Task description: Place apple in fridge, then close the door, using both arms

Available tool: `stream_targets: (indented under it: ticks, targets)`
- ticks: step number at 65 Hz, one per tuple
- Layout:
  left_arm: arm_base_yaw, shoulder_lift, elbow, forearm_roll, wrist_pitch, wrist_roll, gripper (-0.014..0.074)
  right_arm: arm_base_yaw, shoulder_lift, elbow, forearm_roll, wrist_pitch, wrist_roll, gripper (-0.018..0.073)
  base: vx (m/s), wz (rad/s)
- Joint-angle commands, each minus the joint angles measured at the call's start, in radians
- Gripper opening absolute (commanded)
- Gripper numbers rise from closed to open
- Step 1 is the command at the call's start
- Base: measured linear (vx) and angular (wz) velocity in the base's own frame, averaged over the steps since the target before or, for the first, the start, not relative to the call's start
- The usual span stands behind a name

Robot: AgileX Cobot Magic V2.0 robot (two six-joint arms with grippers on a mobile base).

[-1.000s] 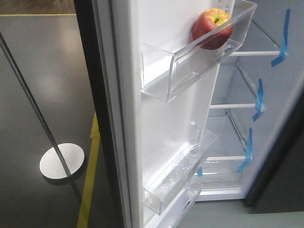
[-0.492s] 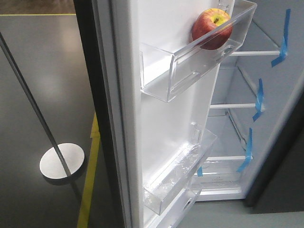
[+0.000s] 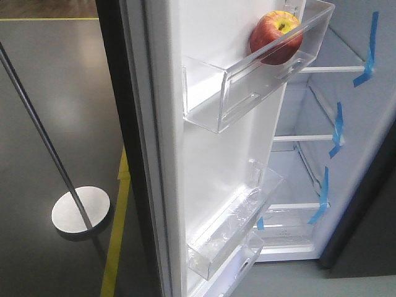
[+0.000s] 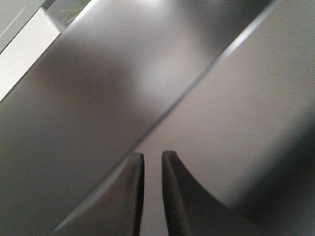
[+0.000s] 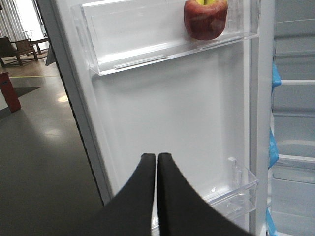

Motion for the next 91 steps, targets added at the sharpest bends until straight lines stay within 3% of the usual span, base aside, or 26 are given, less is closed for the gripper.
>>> stream_targets:
  ticks: [1,17,30,59,77,91]
  targets:
    - [-0.001,0.053,-0.085,-0.072,0.032,-0.015,-0.0006,-0.007,0.019,-0.023,0.022,-0.04,-0.001,0.0004,0.0,0.0]
    - [-0.002,0.211,-0.217,-0.072,0.228,-0.098,-0.0008,-0.007,0.019,-0.023,0.022,-0.042,-0.001,0.0004,0.0,0.0]
    - [-0.021,0.253,-0.274,-0.072,0.276,-0.112,-0.0008,-0.007,0.019,-0.023,0.021,-0.043,-0.002,0.0004,0.0,0.0]
    - [-0.178,0.252,-0.282,-0.07,0.363,-0.104,-0.0007,-0.007,0.019,-0.023,0.021,-0.047,-0.002,0.0004,0.0,0.0]
    - [-0.324,0.252,-0.282,-0.071,0.364,-0.1,-0.0007,-0.007,0.019,-0.023,0.022,-0.047,-0.002,0.0004,0.0,0.0]
    - [-0.418,0.251,-0.282,-0.069,0.394,-0.051,-0.0007,-0.007,0.019,-0.023,0.022,-0.048,-0.002,0.0004,0.0,0.0]
